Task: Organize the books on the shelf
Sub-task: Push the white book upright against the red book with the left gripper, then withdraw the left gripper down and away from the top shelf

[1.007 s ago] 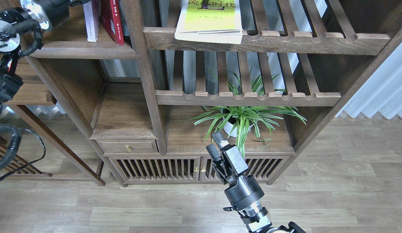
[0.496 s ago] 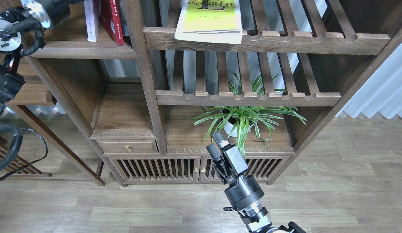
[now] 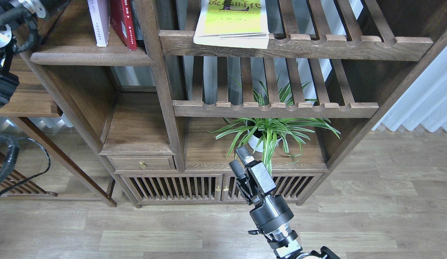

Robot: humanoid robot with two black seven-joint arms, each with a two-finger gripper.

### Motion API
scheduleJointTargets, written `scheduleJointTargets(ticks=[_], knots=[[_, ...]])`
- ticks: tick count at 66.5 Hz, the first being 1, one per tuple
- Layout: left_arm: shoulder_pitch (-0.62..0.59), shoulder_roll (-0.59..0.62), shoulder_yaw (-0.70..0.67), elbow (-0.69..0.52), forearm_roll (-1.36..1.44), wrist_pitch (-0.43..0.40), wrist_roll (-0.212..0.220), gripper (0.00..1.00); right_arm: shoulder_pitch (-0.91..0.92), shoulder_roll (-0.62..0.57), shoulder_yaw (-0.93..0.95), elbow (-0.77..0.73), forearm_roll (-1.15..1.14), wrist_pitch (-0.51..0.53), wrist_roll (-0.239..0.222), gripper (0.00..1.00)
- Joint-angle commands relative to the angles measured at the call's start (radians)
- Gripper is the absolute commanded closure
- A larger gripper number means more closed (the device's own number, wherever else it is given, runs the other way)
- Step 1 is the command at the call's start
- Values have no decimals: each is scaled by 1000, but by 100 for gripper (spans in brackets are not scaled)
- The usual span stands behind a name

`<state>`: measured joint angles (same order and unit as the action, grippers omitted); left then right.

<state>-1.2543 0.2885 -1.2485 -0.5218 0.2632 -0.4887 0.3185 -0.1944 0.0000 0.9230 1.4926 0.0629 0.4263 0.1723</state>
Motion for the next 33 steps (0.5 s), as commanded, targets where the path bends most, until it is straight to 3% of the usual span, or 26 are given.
scheduleJointTargets(ticks=[1,33], knots=[[0,-3,1,-3,-28,0,-19,11,0,0,-1,0,0,0,-1,0],[7,3,-45,-79,-150,0,-42,12,0,0,-1,0,0,0,-1,0]])
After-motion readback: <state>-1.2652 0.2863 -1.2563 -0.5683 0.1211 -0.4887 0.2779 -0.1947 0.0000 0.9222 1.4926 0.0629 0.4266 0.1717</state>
